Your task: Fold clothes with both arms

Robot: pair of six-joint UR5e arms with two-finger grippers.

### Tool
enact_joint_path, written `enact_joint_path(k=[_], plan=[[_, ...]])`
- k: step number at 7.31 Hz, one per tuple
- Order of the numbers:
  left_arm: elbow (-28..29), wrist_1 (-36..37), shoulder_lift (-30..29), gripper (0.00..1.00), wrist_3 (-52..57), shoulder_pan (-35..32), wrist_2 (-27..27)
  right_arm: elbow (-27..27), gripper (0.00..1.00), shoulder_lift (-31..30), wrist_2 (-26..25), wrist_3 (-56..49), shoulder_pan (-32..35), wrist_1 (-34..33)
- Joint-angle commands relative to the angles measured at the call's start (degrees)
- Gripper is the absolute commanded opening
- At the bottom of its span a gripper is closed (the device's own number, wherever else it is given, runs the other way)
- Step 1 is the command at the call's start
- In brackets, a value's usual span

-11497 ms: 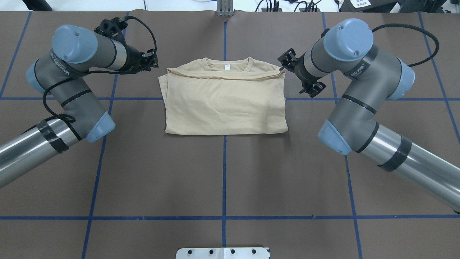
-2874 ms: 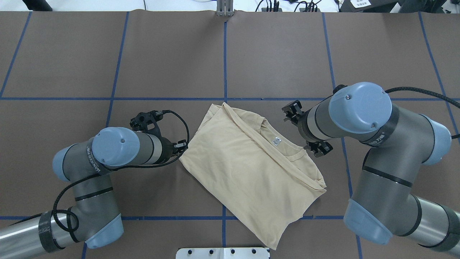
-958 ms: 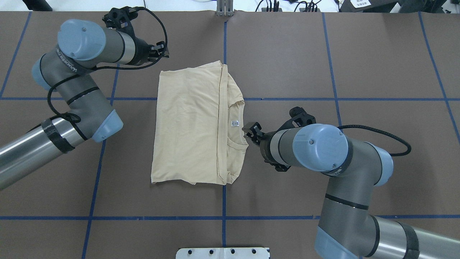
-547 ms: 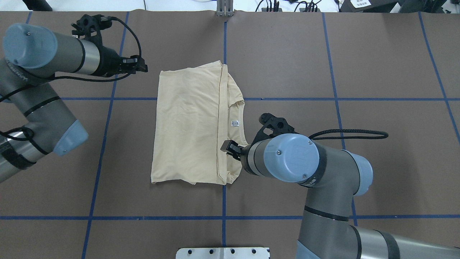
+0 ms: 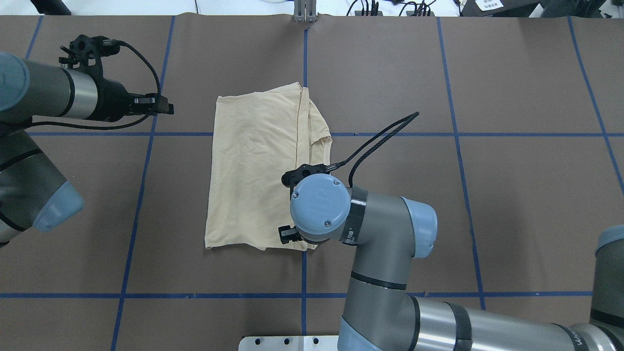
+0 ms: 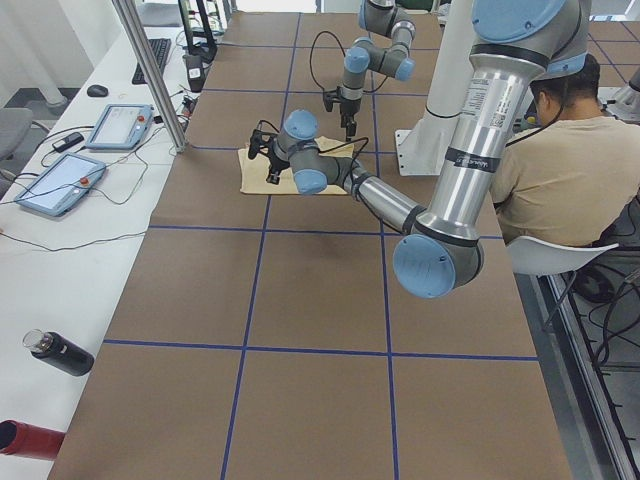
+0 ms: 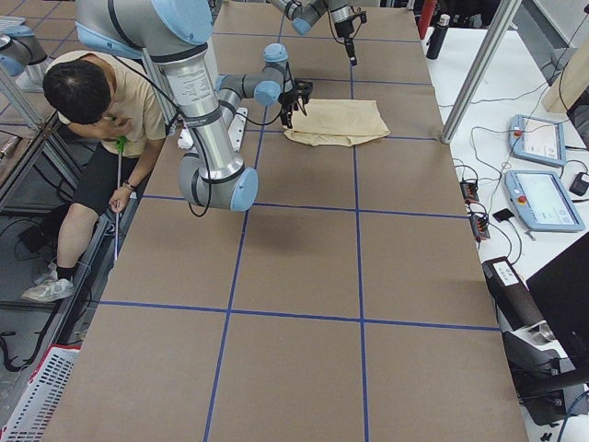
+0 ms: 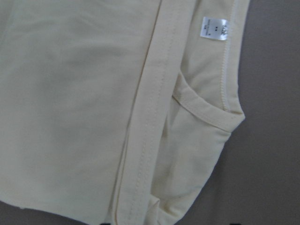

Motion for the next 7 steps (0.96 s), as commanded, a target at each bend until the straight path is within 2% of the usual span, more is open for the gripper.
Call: enact_joint_path(k=[1,4,5,7], plan=[[0.49,-0.16,0.50,0.50,-0.16,0.10,0.01,-6.36,0.53,7.15,0.98,-5.01,-0.17,-6.67],[0.66,-0.33,0.41,0.50,-0.51,0.19,0.01,-6.64,0.52,6.92,0.45,-5.22,-1.84,-6.79],[0.58,-0.42,0.41,0.50,-1.03,0.28,-0.08,-6.64,0.46,6.92,0.45,-5.22,-1.93,-6.79],[0.49,-0.51,0.32,0.50,-1.39,0.37,-0.08,-6.72,0.00,6.74,0.45,-5.22,-1.85,-6.79]])
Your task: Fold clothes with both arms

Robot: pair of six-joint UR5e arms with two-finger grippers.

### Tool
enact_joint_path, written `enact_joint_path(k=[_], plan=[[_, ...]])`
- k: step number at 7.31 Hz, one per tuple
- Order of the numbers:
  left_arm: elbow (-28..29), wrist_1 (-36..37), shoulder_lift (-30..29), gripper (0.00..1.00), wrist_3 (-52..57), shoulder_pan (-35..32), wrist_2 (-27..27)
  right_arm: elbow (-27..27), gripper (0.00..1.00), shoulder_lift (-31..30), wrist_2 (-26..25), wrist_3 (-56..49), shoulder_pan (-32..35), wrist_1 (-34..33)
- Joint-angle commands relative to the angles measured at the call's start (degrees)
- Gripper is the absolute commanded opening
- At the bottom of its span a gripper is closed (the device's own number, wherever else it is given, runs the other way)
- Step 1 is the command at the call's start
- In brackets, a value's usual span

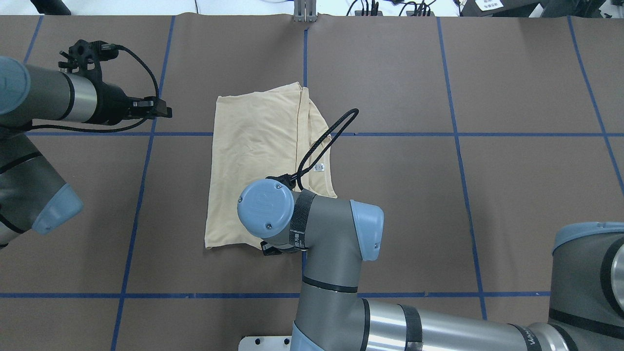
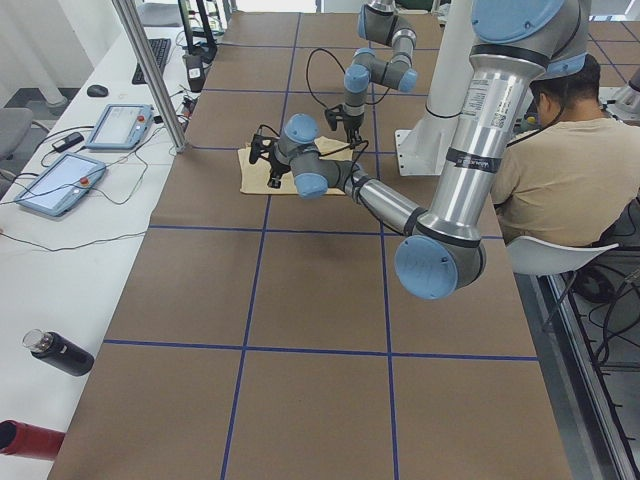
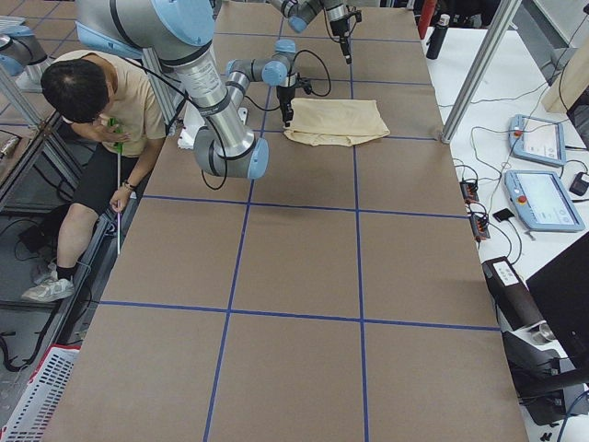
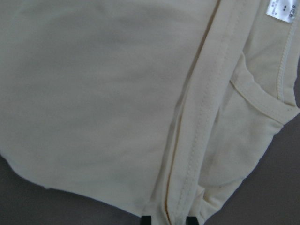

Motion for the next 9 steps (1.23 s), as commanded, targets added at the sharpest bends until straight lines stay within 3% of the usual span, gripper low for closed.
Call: enact_joint_path(k=[1,3,4,5,6,9], plan=[[0.04,-0.05,-0.06,0.50,-0.19,0.07,0.08,-0.07,0.00,-0.39,-0.10,-1.58,0.07,-0.09],[0.13,-0.13,-0.15,0.50,-1.15,0.16,0.08,1.15,0.00,-0.83,0.69,-2.03,2.34,-0.18],[0.13,-0.13,-0.24,0.50,-1.33,0.16,0.16,6.90,0.00,-6.32,1.56,-1.86,2.79,-0.01],[-0.22,-0.13,-0.24,0.51,-1.42,0.16,0.16,8.96,0.00,-10.55,0.53,0.58,1.32,1.82],[-0.39,-0.13,-0.33,0.51,-1.42,0.25,0.16,8.02,0.00,-10.50,0.61,8.09,0.00,3.49],[-0.57,-0.05,-0.42,0.51,-1.42,0.16,0.25,7.31,0.00,-10.59,0.69,12.37,0.15,6.50]])
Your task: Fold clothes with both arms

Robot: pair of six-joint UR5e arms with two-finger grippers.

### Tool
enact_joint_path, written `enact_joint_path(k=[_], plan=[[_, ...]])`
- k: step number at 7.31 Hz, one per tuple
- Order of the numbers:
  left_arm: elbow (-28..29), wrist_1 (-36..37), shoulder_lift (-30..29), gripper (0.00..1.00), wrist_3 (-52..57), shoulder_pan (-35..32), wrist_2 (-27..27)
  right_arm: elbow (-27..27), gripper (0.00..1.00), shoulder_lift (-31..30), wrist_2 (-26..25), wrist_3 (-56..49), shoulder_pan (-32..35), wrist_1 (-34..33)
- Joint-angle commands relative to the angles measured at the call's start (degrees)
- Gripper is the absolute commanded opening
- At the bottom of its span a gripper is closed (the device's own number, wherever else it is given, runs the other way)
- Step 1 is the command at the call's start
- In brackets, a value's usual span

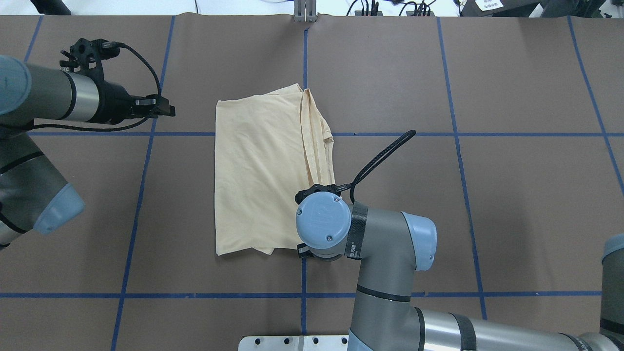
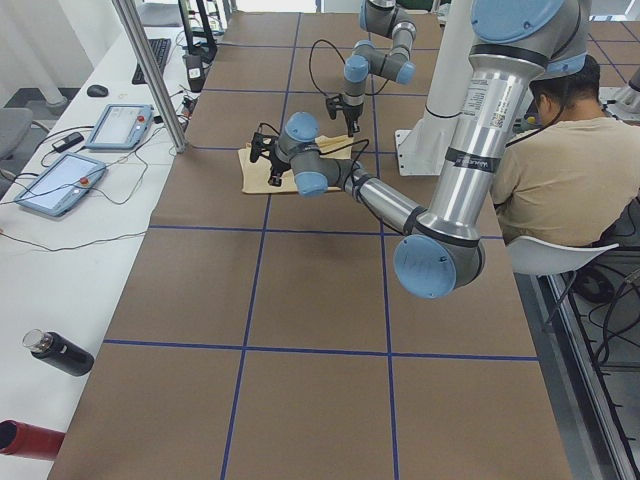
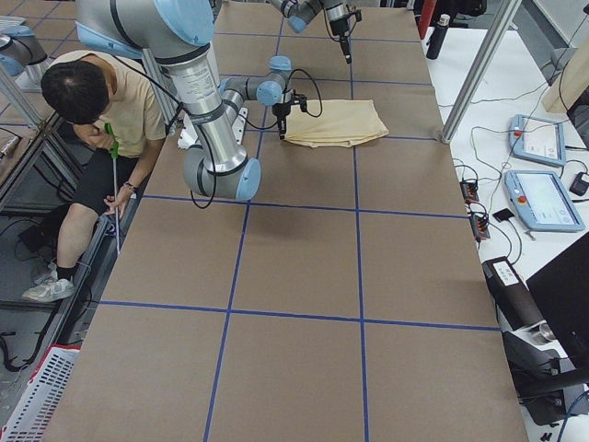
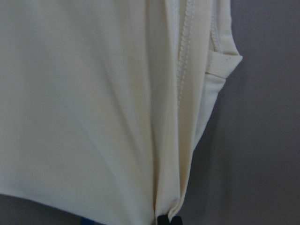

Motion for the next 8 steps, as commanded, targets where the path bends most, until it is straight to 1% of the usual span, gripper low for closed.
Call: enact_joint_path(k=[1,2,3,4,5,6,7,8], plan=[[0.00,0.03,-0.04,0.51,0.00,-0.01,0.03,0.17,0.30,0.40,0.70,1.58,2.38,0.59],[-0.09,0.03,-0.12,0.51,-0.09,0.08,0.12,0.35,0.95,0.58,0.80,2.28,3.36,1.80],[0.08,0.03,-0.38,0.51,-1.66,0.17,0.12,0.44,1.00,0.06,0.89,6.11,3.54,4.69],[0.26,0.03,-0.39,0.51,-1.67,0.25,0.12,0.61,1.00,-0.12,0.89,12.24,3.54,7.67],[0.26,0.03,-0.39,0.51,-1.67,0.26,0.12,0.70,1.00,-1.34,0.54,22.40,3.37,9.88],[0.52,0.03,-0.47,0.51,-1.59,0.34,0.12,1.22,1.00,-4.22,-0.86,32.16,3.28,15.12],[0.70,0.03,-0.48,0.51,-1.59,0.34,0.12,1.23,1.00,-5.99,-3.39,41.91,2.76,19.96],[0.70,0.03,-0.56,0.51,-1.59,0.43,0.12,1.23,1.00,-6.01,-5.25,49.32,1.62,20.01]])
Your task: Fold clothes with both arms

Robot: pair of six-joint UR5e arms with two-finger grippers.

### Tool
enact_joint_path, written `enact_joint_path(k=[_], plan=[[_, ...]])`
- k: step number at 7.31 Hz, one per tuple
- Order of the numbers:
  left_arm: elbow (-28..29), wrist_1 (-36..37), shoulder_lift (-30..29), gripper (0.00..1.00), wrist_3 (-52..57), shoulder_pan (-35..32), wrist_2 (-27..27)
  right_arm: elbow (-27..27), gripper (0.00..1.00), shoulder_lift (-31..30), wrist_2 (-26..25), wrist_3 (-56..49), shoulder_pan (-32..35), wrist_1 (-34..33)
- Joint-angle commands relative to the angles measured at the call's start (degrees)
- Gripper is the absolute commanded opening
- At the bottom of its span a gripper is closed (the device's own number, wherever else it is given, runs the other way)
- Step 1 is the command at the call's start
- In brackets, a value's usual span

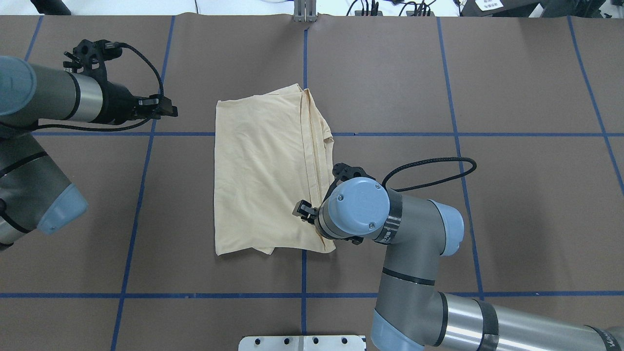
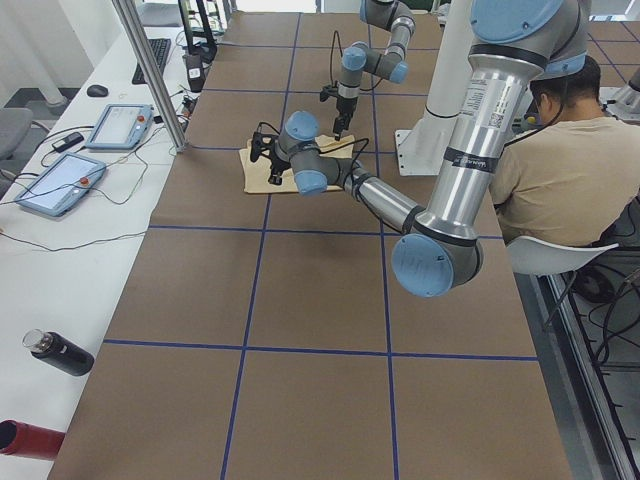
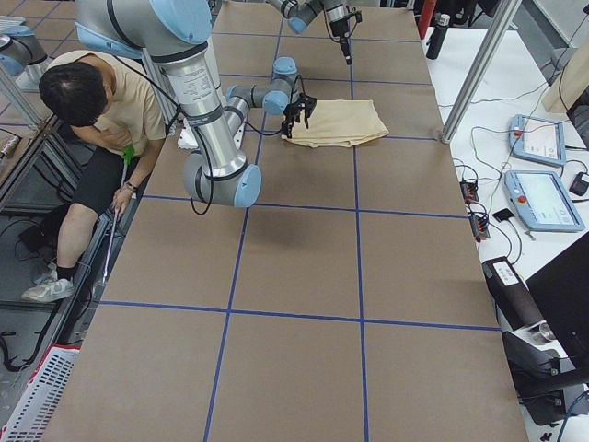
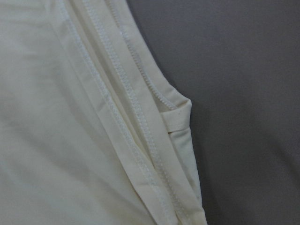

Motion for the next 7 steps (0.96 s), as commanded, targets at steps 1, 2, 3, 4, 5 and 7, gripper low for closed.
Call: enact_joint_path(k=[1,2,3,4,5,7], plan=[[0.10,0.00,-0.08,0.51,0.01,0.08,0.00,-0.10,1.00,-0.88,-4.88,15.16,-2.13,2.56],[0.27,0.00,-0.08,0.51,0.09,0.08,0.00,-0.62,1.00,-0.88,-6.03,17.21,-3.27,2.65],[0.18,0.00,-0.16,0.51,-0.17,0.17,0.00,-0.80,0.99,-0.97,-6.48,17.84,-3.80,2.56],[0.18,0.00,-0.16,0.51,-0.17,0.17,0.00,-0.89,0.98,-0.97,-6.48,18.02,-3.98,2.47],[0.10,0.00,-0.16,0.51,-0.17,0.17,0.00,-0.98,0.94,-0.79,-6.48,18.02,-4.07,2.47],[0.10,0.00,-0.16,0.51,-0.17,0.25,0.00,-1.33,0.78,-0.79,-6.48,18.28,-4.07,2.38]])
